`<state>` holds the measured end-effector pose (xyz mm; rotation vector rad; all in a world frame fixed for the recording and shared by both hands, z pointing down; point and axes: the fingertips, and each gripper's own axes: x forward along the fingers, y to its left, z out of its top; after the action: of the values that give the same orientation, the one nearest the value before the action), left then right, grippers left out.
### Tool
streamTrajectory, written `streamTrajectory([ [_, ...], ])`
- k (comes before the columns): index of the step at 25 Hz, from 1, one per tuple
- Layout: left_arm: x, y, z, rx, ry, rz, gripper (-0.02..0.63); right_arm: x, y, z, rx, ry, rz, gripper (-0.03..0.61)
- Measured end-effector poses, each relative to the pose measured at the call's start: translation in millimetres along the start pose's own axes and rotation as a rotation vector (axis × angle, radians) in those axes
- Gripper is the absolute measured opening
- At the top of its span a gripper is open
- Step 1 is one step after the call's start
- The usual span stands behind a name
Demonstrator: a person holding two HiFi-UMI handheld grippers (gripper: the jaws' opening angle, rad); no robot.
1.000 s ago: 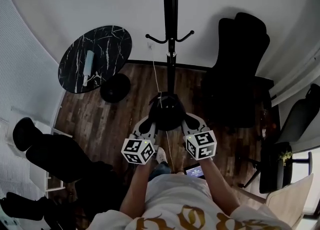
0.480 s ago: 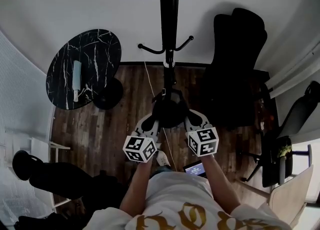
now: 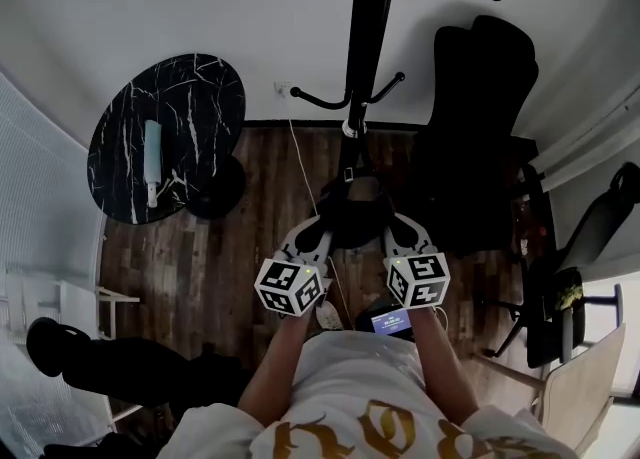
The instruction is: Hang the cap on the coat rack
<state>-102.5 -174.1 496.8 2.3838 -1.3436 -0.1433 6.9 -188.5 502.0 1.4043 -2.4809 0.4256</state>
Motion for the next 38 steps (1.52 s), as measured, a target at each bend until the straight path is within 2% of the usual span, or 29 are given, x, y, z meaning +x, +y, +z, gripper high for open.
streamTrajectory([
  [12,14.9,1.0,-3.8,0.024,0.033,-0.037,0.026,9.5,-13.4,-3.4,0.026,-0.036,-0.053,0.023],
  [38,29.7,14.9,-15.9,0.013,0.090,-0.041,0.027,28.5,-27.1,-14.4,0.067,-0.013,-0.047,0.023],
])
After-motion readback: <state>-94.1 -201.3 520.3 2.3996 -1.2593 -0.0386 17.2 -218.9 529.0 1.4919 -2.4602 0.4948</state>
